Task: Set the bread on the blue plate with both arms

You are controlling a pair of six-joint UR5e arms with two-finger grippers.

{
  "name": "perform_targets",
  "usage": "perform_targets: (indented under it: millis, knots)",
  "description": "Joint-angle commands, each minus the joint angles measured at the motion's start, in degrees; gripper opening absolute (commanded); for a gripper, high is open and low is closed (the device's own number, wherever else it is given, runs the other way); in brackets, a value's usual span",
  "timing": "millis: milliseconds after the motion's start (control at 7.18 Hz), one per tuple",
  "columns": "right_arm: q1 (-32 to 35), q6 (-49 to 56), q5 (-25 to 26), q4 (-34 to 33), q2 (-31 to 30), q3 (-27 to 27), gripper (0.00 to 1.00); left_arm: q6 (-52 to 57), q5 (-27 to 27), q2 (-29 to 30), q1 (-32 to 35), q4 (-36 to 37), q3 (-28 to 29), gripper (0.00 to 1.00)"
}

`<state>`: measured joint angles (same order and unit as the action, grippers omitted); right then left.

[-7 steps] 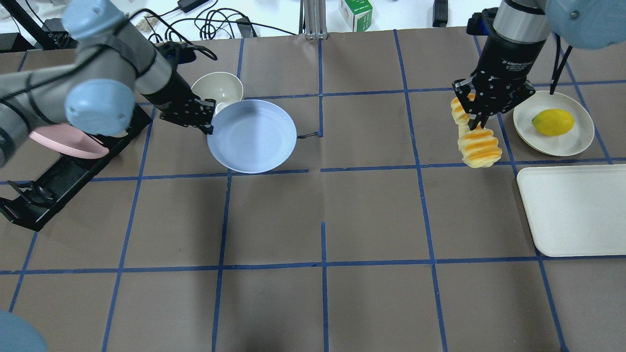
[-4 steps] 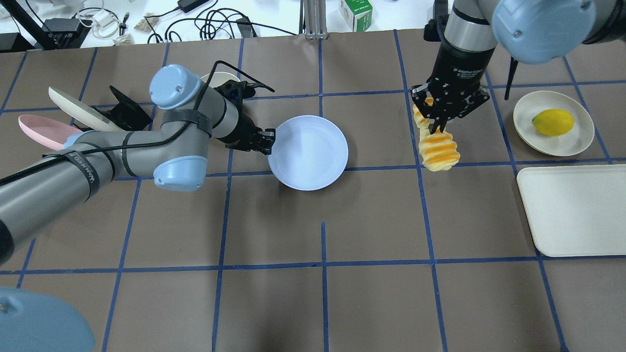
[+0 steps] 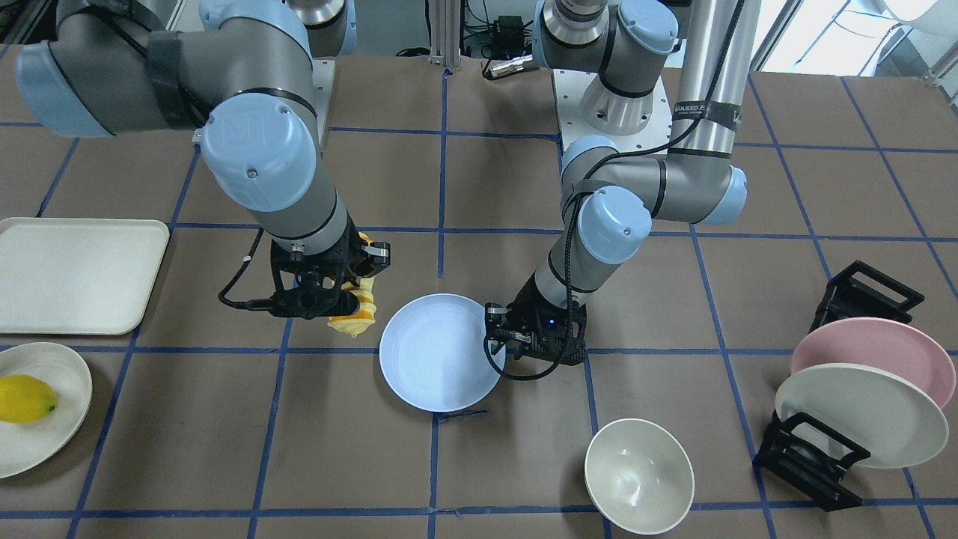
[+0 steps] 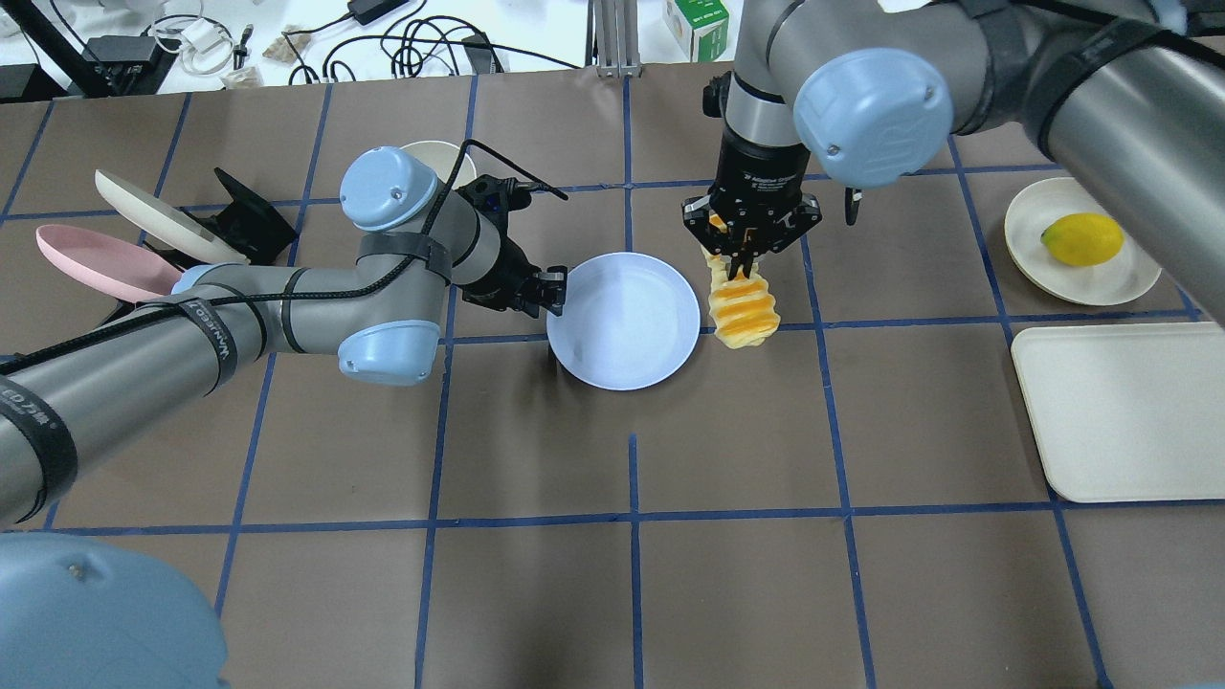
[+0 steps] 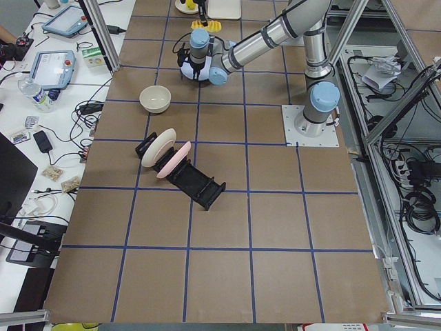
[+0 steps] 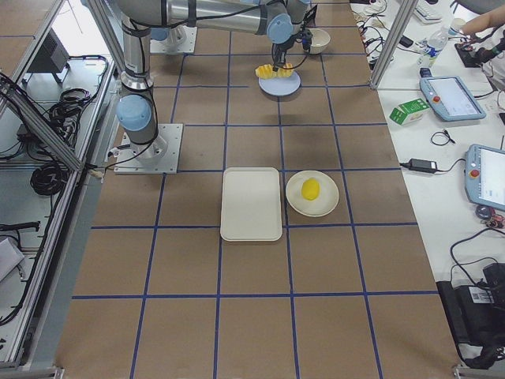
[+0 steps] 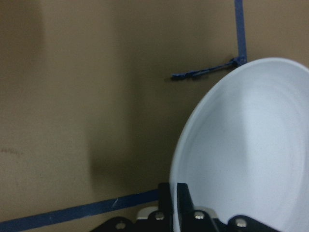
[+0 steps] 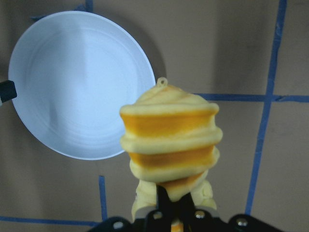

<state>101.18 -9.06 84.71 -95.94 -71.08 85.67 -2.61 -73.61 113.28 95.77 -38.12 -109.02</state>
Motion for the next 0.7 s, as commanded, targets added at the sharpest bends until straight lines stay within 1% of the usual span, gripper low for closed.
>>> perform_targets:
  millis: [0,139,278,418,557]
  knots:
    - [1.29,-3.92,-1.82,-7.81,4.96,-0.32,0.00,4.76,-1.27,-2.96,-3.98,-7.95,5.53,1.00]
    - [3.38,-7.00,-2.96,-9.77,6.29,0.29,0.00,13.86,-3.71,-4.89,-7.41,-22.72,11.66,1.00]
    - [5.41,-8.77,-2.97,-11.79,8.22,0.20,0.00,14.91,-9.13,-7.69,-7.97,-36.79,18.95,1.00]
    - [7.25,-11.48,-3.84,-14.86,9.98,0.20,0.00,14.83,-11.45,-10.33,-7.97,-48.51,24.68,1.00]
    - [8.32,-12.73,-4.72,-18.54,11.39,0.20,0.00,13.09,-11.56,-13.31,-7.71,-56.98,27.43,1.00]
